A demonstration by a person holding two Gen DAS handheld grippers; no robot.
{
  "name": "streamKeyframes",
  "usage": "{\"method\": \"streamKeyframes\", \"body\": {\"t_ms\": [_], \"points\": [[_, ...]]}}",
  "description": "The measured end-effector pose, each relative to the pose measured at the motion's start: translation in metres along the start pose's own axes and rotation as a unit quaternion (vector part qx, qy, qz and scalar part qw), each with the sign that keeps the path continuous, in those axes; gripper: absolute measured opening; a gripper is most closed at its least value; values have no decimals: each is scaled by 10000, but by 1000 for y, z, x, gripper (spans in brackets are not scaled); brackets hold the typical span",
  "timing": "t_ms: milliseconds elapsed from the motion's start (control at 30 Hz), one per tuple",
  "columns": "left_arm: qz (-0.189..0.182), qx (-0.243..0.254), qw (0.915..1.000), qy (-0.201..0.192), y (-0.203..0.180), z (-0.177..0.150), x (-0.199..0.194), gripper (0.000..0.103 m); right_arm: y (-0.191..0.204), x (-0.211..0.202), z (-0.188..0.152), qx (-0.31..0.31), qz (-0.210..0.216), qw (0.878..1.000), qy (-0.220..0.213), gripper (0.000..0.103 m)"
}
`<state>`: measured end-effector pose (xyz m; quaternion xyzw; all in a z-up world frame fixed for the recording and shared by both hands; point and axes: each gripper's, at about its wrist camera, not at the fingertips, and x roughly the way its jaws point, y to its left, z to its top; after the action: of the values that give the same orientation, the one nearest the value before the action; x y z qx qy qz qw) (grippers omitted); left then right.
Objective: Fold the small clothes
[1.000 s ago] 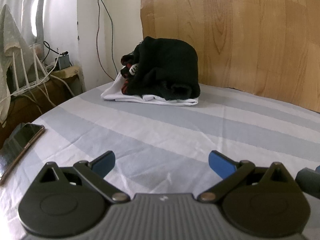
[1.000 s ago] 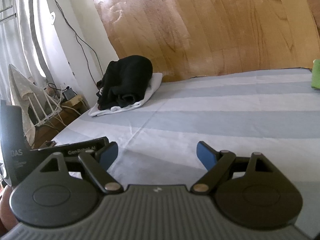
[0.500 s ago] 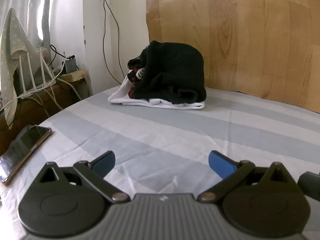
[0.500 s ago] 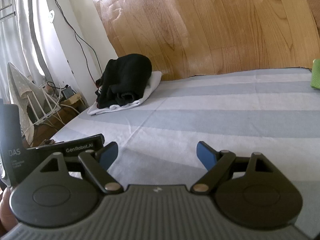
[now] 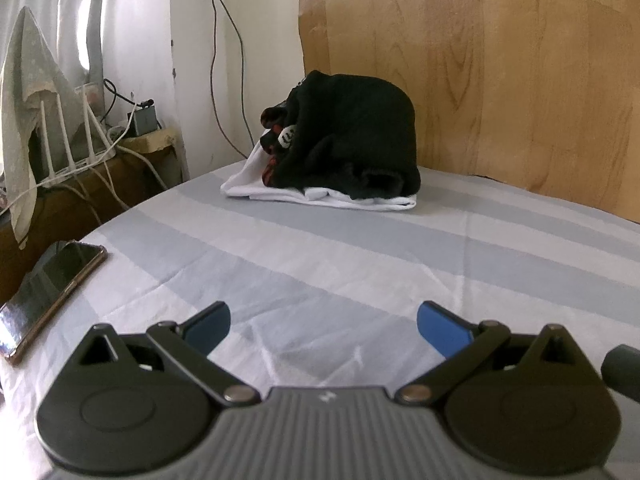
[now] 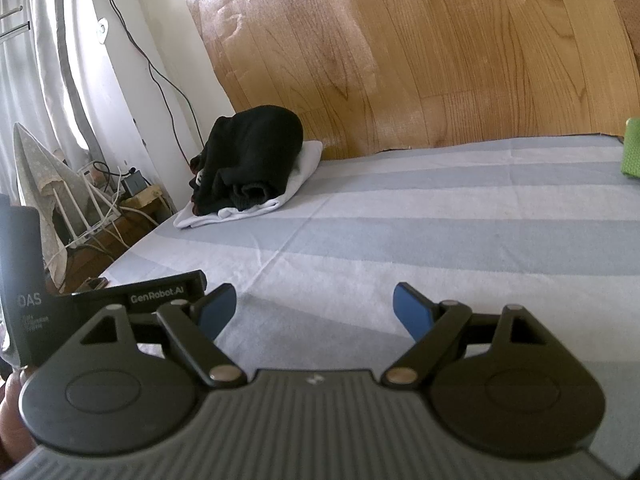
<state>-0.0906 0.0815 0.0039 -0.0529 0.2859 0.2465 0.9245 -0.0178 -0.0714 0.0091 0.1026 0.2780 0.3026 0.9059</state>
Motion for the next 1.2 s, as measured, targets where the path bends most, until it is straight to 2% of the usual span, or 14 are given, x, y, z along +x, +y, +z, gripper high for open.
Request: {"method": "streamKeyframes", "body": {"t_ms": [1200], "points": [[8, 75, 10000, 12, -1, -1, 1, 103, -2, 1, -2, -12, -2, 10000, 46, 88]]}}
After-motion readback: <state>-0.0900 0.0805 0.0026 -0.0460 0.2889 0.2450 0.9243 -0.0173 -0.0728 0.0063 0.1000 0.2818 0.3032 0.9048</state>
